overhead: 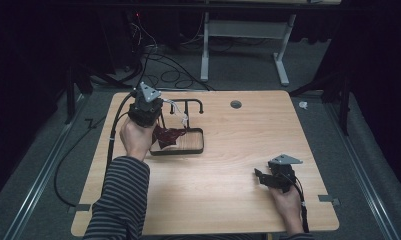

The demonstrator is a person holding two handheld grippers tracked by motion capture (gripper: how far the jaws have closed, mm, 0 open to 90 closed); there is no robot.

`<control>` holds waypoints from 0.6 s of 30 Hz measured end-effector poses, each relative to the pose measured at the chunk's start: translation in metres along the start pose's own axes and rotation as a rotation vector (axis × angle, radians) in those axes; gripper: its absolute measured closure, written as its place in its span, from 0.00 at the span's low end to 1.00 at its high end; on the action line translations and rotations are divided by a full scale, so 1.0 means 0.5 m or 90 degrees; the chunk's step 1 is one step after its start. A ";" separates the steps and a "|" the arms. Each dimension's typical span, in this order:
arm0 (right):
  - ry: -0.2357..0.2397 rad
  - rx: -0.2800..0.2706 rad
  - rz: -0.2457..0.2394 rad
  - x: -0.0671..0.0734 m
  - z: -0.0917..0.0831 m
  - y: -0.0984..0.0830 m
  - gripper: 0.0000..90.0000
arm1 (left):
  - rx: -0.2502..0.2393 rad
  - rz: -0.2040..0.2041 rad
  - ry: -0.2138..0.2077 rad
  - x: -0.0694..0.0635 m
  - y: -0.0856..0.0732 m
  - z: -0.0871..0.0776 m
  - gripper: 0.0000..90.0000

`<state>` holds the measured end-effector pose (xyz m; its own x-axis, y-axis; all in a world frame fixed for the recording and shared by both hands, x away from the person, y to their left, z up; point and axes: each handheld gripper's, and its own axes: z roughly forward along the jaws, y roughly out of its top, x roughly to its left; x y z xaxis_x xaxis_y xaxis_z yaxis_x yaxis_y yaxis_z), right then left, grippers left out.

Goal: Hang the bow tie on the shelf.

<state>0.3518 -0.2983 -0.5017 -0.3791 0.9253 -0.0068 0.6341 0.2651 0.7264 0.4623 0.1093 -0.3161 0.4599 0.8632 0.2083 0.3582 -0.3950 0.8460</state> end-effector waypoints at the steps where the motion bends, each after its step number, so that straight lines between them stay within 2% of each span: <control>1: 0.000 0.000 0.001 0.000 0.000 0.000 0.41 | 0.001 0.001 -0.001 -0.002 0.001 0.002 0.98; 10: 0.001 -0.001 0.000 0.000 0.000 0.000 0.41 | 0.010 0.008 -0.008 -0.015 0.010 0.021 0.98; 18: 0.002 -0.001 0.001 0.000 0.000 0.000 0.41 | 0.017 -0.004 -0.022 -0.017 0.009 0.039 0.98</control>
<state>0.3518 -0.2985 -0.5018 -0.3803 0.9249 -0.0026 0.6338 0.2627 0.7275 0.4759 0.0943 -0.3236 0.4849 0.8547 0.1855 0.3827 -0.3980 0.8338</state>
